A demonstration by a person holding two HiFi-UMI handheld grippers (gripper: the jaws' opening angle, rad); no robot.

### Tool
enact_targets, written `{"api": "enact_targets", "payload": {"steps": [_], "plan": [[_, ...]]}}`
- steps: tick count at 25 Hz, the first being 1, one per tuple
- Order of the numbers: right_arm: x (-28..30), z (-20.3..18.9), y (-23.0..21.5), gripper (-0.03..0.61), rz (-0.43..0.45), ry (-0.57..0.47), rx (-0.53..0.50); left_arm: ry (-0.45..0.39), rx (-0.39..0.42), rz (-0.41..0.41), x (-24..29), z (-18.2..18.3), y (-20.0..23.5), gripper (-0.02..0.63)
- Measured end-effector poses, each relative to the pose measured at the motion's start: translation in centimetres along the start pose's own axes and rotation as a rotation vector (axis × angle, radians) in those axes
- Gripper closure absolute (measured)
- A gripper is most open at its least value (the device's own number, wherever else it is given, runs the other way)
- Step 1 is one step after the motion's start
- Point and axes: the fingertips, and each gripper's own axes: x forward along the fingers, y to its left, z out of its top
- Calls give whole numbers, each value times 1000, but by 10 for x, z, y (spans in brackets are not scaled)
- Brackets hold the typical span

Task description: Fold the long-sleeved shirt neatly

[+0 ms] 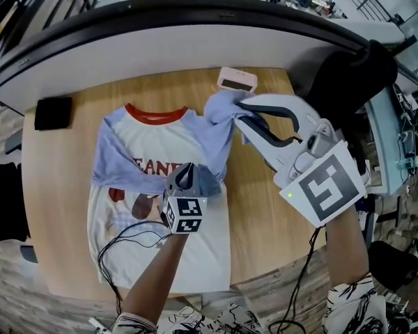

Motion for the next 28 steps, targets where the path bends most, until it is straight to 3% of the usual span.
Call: {"api": "enact_targets", "payload": {"steps": [6,8,10,12,14,15,18,19,28], "plan": [[66,16,54,528,127,71,-196,-184,-87,117,-112,32,54,609],[89,16,77,528,175,103,-257,-243,-63,137,-146,42,65,608],[113,15,104,528,229,132,-321,-303,14,155,-175,53,76,609],[140,11,135,526,288,160,-382,-313,73,159,-197,54,85,608],[167,2,166,526,348,201,-449,-302,76,158,-215,47,94,609],[181,-3,182,526,376,223,-482,-296,48,163,-223,42,99,609],[219,-18,219,526,445,277,-564,-307,-165,193,-242,26,114,609],[230,-20,229,526,461,286,-579,-314,-194,192,-247,24,118,609],[291,-18,288,518,524,296,-543,-328,-198,150,-266,5,129,609]]}}
